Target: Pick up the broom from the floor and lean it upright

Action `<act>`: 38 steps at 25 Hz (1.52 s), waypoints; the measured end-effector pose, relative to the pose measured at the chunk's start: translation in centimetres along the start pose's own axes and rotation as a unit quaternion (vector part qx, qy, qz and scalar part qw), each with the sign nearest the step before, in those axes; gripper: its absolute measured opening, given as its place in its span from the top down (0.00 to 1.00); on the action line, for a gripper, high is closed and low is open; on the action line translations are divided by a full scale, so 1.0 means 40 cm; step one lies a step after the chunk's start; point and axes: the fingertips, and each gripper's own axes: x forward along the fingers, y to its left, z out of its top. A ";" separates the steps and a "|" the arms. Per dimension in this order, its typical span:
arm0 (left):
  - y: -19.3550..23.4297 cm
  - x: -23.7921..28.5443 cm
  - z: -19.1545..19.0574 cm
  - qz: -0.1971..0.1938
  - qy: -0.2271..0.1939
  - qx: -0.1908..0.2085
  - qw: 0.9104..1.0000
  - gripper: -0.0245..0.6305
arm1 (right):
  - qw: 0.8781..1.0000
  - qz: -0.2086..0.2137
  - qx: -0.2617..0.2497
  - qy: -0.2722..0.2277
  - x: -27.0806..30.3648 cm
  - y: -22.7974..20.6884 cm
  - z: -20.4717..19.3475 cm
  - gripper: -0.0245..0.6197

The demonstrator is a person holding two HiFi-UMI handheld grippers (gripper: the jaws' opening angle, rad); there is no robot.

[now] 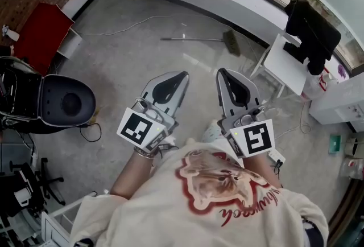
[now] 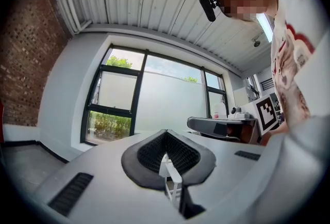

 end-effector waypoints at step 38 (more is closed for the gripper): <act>1.009 0.881 -0.014 0.107 -0.004 0.012 0.994 0.93 | 0.995 0.095 0.009 0.009 1.144 -0.760 -0.239 0.92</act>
